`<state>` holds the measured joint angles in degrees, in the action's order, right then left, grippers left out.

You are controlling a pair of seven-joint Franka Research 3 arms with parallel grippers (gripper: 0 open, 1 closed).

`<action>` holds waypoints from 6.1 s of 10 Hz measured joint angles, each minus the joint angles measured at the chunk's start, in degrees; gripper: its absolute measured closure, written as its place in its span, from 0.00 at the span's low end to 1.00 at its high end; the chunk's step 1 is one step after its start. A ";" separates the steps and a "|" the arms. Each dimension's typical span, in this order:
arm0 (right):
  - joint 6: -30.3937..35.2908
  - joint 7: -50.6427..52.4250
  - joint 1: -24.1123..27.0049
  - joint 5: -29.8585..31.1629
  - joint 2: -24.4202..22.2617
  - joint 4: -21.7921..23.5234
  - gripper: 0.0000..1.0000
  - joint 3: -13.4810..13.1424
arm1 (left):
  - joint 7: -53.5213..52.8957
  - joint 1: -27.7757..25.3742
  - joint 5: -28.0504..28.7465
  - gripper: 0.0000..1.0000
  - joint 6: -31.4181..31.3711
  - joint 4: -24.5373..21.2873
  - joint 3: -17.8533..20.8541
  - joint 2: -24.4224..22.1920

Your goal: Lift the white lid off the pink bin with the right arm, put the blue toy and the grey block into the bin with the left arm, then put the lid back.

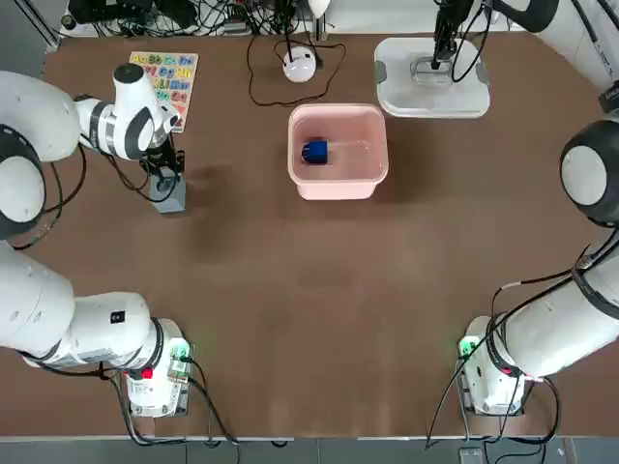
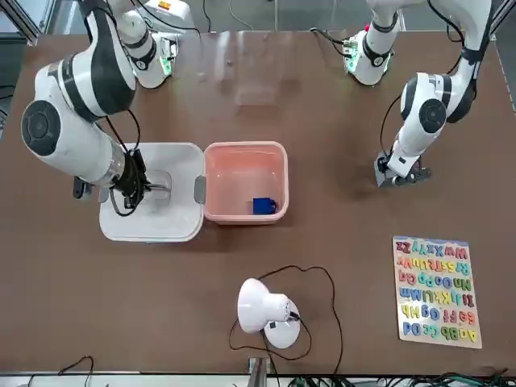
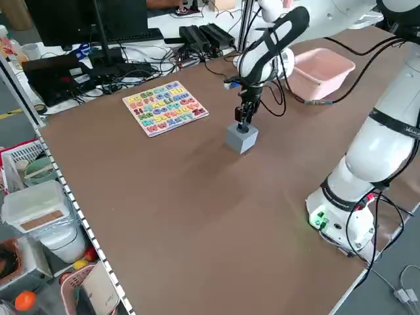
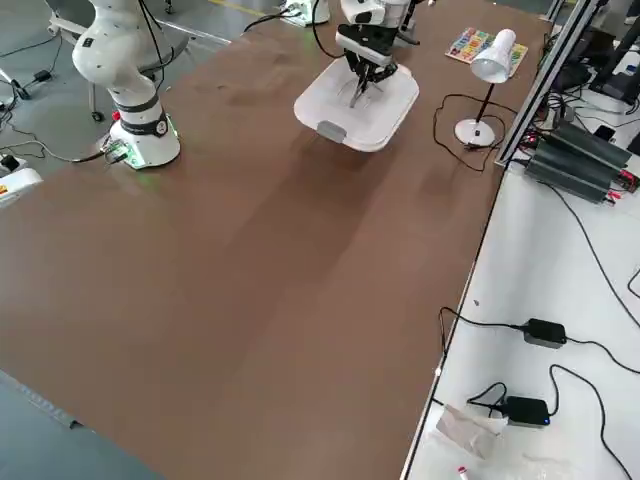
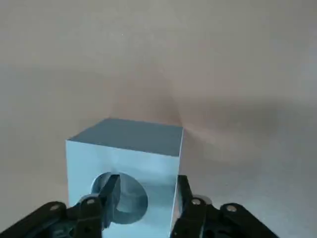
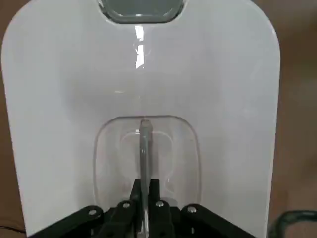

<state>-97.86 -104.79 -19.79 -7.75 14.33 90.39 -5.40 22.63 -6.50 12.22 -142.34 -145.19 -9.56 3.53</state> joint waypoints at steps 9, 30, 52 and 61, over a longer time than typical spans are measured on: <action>-0.01 0.00 0.00 0.00 0.00 0.00 0.93 -0.03 | 10.31 0.38 -5.97 0.71 19.80 22.68 -7.76 -0.70; -0.02 0.01 0.02 0.00 0.00 -0.06 0.93 0.02 | 61.21 30.06 0.76 0.31 20.45 66.56 -20.87 31.92; -18.23 -13.77 -21.76 -3.68 11.41 -0.37 0.93 0.92 | -22.59 7.71 -12.84 0.00 56.01 65.69 3.24 2.46; -19.45 -14.09 -22.81 -3.95 12.97 0.32 0.93 0.98 | -22.53 9.55 -12.87 0.00 55.97 64.89 4.93 3.74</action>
<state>-117.31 -118.88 -42.60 -11.71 27.30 90.71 -4.41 0.10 3.05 -0.65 -86.37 -80.31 -4.63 7.27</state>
